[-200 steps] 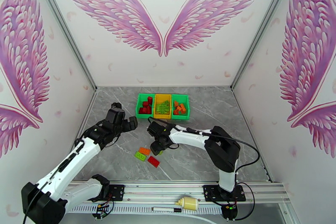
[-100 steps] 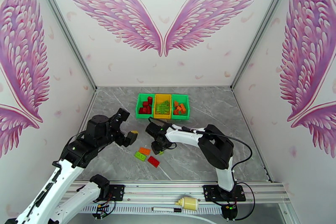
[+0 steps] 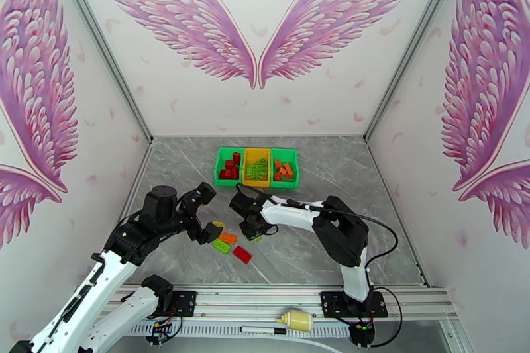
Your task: Sort the legos into containers by color
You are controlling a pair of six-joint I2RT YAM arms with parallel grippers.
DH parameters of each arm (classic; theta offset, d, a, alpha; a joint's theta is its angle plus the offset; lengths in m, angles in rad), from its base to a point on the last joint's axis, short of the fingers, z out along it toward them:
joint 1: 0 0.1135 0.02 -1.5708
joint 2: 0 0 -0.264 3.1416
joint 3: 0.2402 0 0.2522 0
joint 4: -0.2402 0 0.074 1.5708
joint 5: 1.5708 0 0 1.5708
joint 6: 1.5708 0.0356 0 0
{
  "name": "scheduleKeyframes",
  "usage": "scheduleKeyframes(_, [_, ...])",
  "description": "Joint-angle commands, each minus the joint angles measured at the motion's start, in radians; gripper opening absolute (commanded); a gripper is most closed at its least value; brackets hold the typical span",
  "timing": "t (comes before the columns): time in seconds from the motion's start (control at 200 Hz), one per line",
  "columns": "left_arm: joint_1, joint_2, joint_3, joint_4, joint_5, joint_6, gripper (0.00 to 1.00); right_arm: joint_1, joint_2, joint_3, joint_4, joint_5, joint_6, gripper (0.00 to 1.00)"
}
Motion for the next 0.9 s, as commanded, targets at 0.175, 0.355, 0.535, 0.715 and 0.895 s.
scheduleKeyframes(0.175, [-0.011, -0.01, -0.06, 0.111, 0.042, -0.021, 0.99, -0.045, -0.108, 0.053, 0.022, 0.054, 0.077, 0.2])
scheduleKeyframes(0.355, [-0.042, -0.01, -0.107, 0.204, 0.012, -0.072, 0.99, -0.096, -0.116, 0.14, 0.044, 0.088, 0.076, 0.2])
scheduleKeyframes(0.535, [-0.067, -0.002, -0.154, 0.278, -0.028, -0.09, 0.99, -0.169, -0.083, 0.247, 0.085, 0.115, 0.055, 0.2])
scheduleKeyframes(0.715, [-0.074, 0.02, -0.18, 0.332, -0.038, -0.112, 0.99, -0.258, -0.01, 0.355, 0.114, 0.14, 0.016, 0.2])
scheduleKeyframes(0.895, [-0.078, 0.033, -0.19, 0.368, -0.035, -0.131, 0.99, -0.326, 0.069, 0.425, 0.196, 0.147, -0.038, 0.19])
